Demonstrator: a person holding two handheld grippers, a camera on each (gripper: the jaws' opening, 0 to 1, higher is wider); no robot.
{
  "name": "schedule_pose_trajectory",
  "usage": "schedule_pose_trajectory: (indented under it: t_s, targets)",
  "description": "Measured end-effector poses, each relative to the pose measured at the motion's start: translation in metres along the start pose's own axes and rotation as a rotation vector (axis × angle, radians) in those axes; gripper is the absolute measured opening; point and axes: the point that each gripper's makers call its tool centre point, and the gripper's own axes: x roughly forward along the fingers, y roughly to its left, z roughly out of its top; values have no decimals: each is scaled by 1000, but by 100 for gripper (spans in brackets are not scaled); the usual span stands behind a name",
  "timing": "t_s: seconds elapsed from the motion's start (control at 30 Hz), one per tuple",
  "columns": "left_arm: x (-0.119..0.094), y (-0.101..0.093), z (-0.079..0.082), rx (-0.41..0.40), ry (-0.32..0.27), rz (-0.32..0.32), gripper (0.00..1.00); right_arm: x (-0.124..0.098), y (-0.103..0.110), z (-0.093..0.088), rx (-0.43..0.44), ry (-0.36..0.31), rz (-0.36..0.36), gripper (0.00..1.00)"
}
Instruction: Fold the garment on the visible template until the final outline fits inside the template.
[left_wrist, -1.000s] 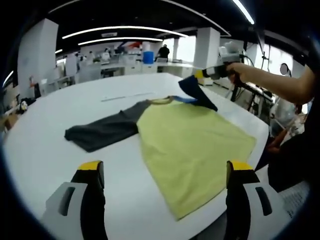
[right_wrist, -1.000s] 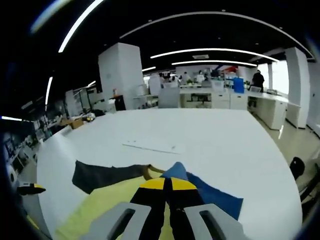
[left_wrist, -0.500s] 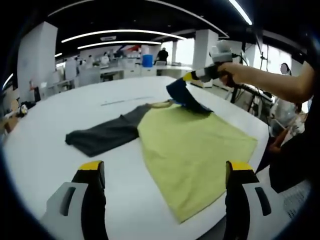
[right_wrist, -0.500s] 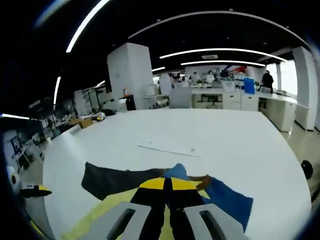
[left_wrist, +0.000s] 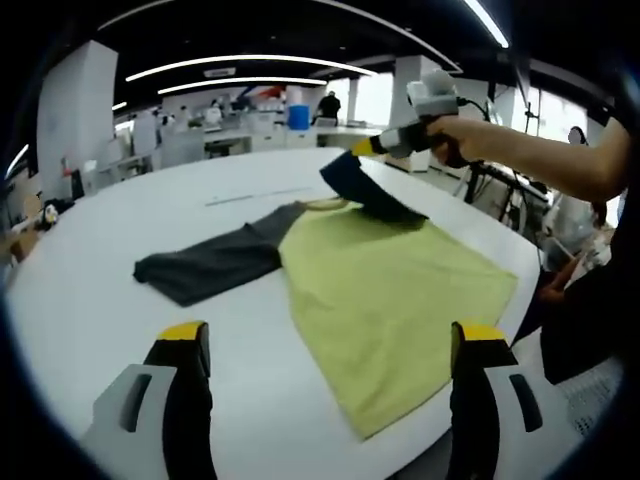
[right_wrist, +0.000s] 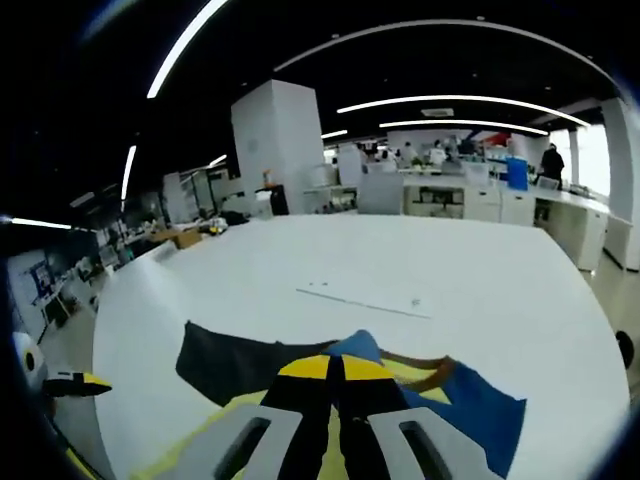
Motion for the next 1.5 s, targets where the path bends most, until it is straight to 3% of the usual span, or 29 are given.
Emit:
schedule_pose_trajectory:
  t_s: [0.33,0.8,0.97,1.2,1.5]
  targets:
    - [-1,1,-3,-1,2,8,96,18,29,-29,-57,62,46,0]
    - [-5,3,-3,-8,-11,16,96,49,47,-70,-131,124,53,0]
    - [-7,4,-3,-10,-13,22,96,55,61,-91,-253,156,98,0]
    - [-10,4,-6,-13,-8,28,96,53,65,-122,-227,238,121,0]
    - [-9,6,-5,-8,-1,28,95,47,72,-137,-205,269,173,4]
